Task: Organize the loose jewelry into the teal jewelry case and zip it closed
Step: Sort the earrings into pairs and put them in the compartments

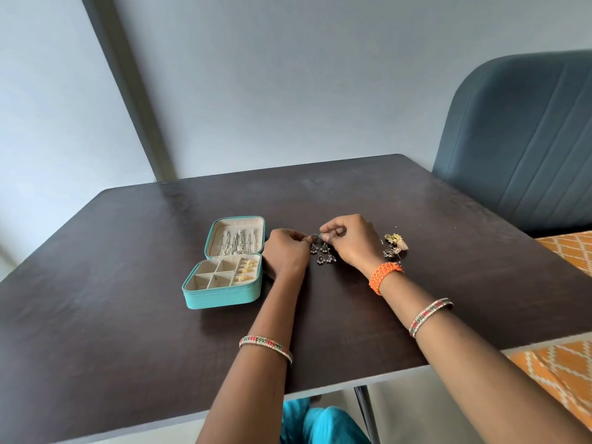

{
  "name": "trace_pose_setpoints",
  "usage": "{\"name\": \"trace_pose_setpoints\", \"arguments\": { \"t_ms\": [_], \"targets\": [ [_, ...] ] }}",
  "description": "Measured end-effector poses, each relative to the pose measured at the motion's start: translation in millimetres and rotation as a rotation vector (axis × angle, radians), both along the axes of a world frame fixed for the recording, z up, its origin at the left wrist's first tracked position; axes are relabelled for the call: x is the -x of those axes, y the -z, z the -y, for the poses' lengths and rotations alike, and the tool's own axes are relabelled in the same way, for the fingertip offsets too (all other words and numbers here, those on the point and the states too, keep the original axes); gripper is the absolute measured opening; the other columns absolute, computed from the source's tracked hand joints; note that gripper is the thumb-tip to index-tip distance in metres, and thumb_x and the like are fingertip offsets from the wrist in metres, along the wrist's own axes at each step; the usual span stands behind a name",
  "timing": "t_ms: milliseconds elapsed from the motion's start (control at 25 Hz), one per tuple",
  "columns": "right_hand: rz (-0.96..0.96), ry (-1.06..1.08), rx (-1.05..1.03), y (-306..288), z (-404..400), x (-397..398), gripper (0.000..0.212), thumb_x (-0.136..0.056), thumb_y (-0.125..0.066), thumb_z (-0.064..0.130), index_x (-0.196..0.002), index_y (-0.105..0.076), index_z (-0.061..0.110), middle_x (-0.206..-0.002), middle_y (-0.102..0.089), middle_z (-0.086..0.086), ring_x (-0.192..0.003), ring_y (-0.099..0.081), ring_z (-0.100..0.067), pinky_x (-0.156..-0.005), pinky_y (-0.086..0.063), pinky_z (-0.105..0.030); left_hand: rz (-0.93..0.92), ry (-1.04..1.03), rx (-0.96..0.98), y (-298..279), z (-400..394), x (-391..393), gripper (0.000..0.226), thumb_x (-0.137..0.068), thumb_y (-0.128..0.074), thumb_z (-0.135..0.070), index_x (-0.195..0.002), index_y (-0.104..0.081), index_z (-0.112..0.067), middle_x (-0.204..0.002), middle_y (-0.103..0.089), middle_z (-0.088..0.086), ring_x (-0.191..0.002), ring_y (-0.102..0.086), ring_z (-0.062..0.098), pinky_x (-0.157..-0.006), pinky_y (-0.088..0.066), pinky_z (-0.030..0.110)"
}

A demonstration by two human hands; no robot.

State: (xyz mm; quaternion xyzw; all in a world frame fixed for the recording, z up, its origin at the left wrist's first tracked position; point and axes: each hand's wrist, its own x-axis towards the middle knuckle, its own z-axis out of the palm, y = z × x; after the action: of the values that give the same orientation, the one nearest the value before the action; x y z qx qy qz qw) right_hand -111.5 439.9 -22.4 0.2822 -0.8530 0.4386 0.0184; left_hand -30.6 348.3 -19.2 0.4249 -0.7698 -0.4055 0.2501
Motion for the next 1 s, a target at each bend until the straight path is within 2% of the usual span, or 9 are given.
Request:
{"name": "trace_pose_setpoints", "arguments": {
  "t_ms": [160,240,360,440,520,600,720,880,1000],
  "targets": [
    [-0.009,0.029,0.046,-1,-2,-2,0.017,-0.081,-0.066,0.010,-0.082,-0.073,0.026,-0.057,-0.053,0.017,-0.075,-0.062,-0.013,-0.070,-0.049,-0.026,-0.043,0.008,0.005,0,0,-3,0.015,-0.084,-0.065,-0.027,-0.091,-0.074,-0.017,-0.087,-0.072,0.004,-0.090,-0.066,0.022,-0.068,-0.039,0.022],
    [-0.025,0.049,0.152,-6,-5,-4,0.022,-0.083,-0.061,0.005,-0.080,-0.071,0.024,-0.061,-0.056,0.016,-0.067,-0.057,-0.006,-0.066,-0.044,-0.021,-0.152,0.000,-0.010,0,-2,-5,0.016,-0.087,-0.062,-0.025,-0.089,-0.073,-0.013,-0.074,-0.065,0.002,-0.081,-0.064,0.024,-0.066,-0.038,0.024],
    [-0.117,0.073,0.377,-18,-14,-3,0.025,-0.082,-0.059,0.001,-0.077,-0.071,0.023,-0.071,-0.065,0.011,-0.065,-0.059,-0.005,-0.063,-0.046,-0.018,-0.391,-0.017,0.004,-5,-4,-7,0.017,-0.089,-0.059,-0.024,-0.084,-0.071,-0.012,-0.064,-0.060,-0.002,-0.064,-0.056,0.017,-0.063,-0.039,0.027],
    [-0.149,0.134,0.508,-26,-28,5,0.024,-0.082,-0.059,0.001,-0.077,-0.070,0.022,-0.071,-0.066,0.011,-0.063,-0.059,-0.005,-0.062,-0.045,-0.018,-0.414,0.039,0.133,-10,-11,-10,0.016,-0.089,-0.058,-0.028,-0.082,-0.068,-0.017,-0.056,-0.055,-0.009,-0.057,-0.052,0.014,-0.058,-0.036,0.026],
    [-0.157,0.224,0.571,-28,-47,19,0.025,-0.082,-0.058,0.001,-0.077,-0.068,0.024,-0.072,-0.065,0.012,-0.066,-0.058,-0.006,-0.064,-0.046,-0.021,-0.334,0.151,0.314,-17,-25,-12,0.015,-0.089,-0.055,-0.033,-0.083,-0.065,-0.022,-0.052,-0.051,-0.010,-0.058,-0.054,0.015,-0.056,-0.036,0.028],
    [-0.139,0.305,0.538,-25,-70,35,0.027,-0.081,-0.059,0.001,-0.075,-0.068,0.026,-0.073,-0.064,0.012,-0.069,-0.057,-0.007,-0.068,-0.047,-0.024,-0.252,0.248,0.456,-22,-41,-11,0.014,-0.089,-0.053,-0.035,-0.086,-0.063,-0.026,-0.054,-0.051,-0.010,-0.064,-0.055,0.017,-0.058,-0.035,0.028],
    [-0.054,0.322,0.410,-15,-90,52,0.026,-0.079,-0.061,0.004,-0.070,-0.068,0.028,-0.070,-0.064,0.013,-0.069,-0.057,-0.006,-0.069,-0.049,-0.026,-0.160,0.329,0.512,-21,-53,-3,0.014,-0.090,-0.053,-0.036,-0.091,-0.064,-0.027,-0.070,-0.060,-0.011,-0.078,-0.058,0.017,-0.063,-0.035,0.027],
    [0.007,0.039,0.235,-10,-83,48,0.026,-0.074,-0.065,0.004,-0.068,-0.069,0.029,-0.067,-0.066,0.008,-0.061,-0.056,-0.001,-0.065,-0.047,-0.020,-0.082,0.408,0.494,-11,-45,8,0.013,-0.088,-0.057,-0.040,-0.095,-0.065,-0.032,-0.091,-0.064,-0.016,-0.099,-0.050,0.013,-0.068,-0.038,0.029],
    [0.087,-0.112,0.149,-10,-79,43,0.018,-0.072,-0.070,0.009,-0.074,-0.072,0.027,-0.068,-0.067,0.007,-0.062,-0.059,-0.002,-0.068,-0.049,-0.023,-0.067,0.547,0.492,-4,-42,12,0.018,-0.085,-0.064,-0.029,-0.102,-0.065,-0.032,-0.098,-0.062,-0.014,-0.105,-0.043,0.015,-0.078,-0.042,0.030]
  ]
}}
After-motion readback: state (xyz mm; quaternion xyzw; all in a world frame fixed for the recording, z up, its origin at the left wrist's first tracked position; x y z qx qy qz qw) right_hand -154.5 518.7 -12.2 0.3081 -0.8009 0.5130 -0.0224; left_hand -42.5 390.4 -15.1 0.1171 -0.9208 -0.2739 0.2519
